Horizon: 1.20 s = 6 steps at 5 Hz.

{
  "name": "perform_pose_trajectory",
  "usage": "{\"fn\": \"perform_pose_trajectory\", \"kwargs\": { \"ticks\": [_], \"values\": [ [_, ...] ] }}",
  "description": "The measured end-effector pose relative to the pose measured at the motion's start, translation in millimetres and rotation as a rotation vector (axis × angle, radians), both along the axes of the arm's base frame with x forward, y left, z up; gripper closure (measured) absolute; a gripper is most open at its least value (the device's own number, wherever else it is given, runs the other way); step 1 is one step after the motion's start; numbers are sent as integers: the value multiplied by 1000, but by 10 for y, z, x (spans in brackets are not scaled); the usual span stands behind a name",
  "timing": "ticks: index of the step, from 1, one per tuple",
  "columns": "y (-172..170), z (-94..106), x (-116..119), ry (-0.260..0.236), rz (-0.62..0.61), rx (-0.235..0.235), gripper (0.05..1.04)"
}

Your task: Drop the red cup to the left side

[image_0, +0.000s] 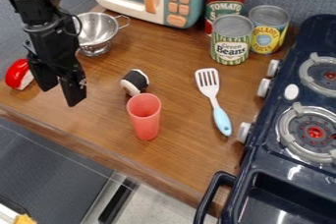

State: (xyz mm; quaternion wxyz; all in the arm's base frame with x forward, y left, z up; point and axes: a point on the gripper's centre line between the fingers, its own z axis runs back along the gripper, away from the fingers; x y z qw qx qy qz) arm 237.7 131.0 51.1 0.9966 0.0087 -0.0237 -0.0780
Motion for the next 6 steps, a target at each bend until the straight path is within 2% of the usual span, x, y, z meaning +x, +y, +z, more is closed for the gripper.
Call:
{"fn": "perform_pose_trajectory", "kwargs": {
  "ticks": [1,2,4,5,6],
  "values": [
    [-32,-58,-30,23,-4,-22,84],
    [-64,95,-87,-4,-7,-82,84],
    [-161,478,-105,-53,-24,-149,84],
    [-434,677,-18,-79,-52,-99,83],
    [-813,706,41,-24,-93,-80,84]
  ]
}}
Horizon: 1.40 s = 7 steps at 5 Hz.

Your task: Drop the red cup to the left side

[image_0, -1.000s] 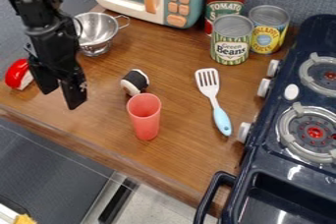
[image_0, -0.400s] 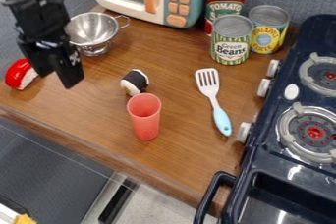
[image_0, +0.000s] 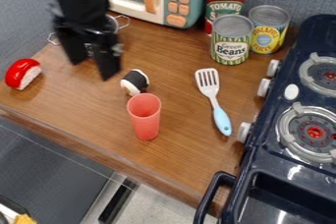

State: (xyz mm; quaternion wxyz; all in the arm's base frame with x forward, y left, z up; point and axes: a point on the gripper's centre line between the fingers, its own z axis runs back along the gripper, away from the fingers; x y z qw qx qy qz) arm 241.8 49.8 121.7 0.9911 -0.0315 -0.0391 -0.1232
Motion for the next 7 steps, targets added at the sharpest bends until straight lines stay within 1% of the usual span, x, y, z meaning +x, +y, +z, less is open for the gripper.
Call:
{"fn": "perform_pose_trajectory", "kwargs": {
  "ticks": [1,2,3,4,5,6,7],
  "values": [
    [-252,10,60,8,-49,40,84],
    [-354,-61,110,13,-58,31,84],
    [-408,-146,151,48,-63,26,84],
    [-394,-214,186,57,-51,29,83],
    [-358,-403,243,87,-25,51,84],
    [-325,-519,285,93,2,69,84],
    [-276,-659,351,87,15,98,84]
  ]
}}
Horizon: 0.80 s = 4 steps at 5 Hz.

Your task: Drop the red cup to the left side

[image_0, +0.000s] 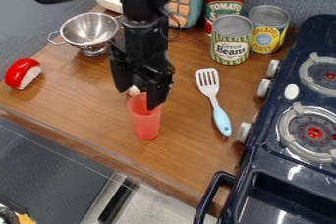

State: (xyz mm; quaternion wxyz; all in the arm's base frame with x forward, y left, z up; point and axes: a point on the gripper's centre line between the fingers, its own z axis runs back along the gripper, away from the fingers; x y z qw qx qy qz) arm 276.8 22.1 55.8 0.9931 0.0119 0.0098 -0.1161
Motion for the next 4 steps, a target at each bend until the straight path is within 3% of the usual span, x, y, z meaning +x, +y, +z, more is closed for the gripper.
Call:
{"fn": "perform_pose_trajectory", "kwargs": {
  "ticks": [2,3,4],
  "values": [
    [80,-189,-20,51,10,7,84],
    [196,-247,-25,91,11,-40,84],
    [601,-182,-77,47,47,-196,84]
  ]
}}
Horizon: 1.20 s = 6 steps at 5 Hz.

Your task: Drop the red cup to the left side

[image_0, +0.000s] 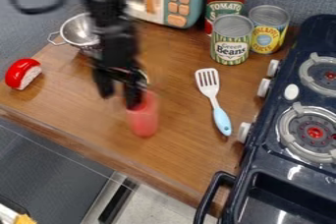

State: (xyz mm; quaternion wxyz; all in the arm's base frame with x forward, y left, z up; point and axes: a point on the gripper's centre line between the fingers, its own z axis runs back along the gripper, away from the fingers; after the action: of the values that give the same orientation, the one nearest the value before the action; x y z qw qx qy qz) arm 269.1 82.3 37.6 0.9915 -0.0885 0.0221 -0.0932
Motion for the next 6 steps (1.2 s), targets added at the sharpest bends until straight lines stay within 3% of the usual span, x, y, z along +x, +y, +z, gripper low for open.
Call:
{"fn": "perform_pose_trajectory", "kwargs": {
  "ticks": [1,2,3,4,6],
  "values": [
    [321,-48,-6,10,44,-90,84],
    [583,-205,27,68,59,-150,84],
    [746,-247,69,95,41,-145,83],
    [924,-281,107,125,36,-86,84],
    [968,-263,45,148,55,-40,84]
  ]
}}
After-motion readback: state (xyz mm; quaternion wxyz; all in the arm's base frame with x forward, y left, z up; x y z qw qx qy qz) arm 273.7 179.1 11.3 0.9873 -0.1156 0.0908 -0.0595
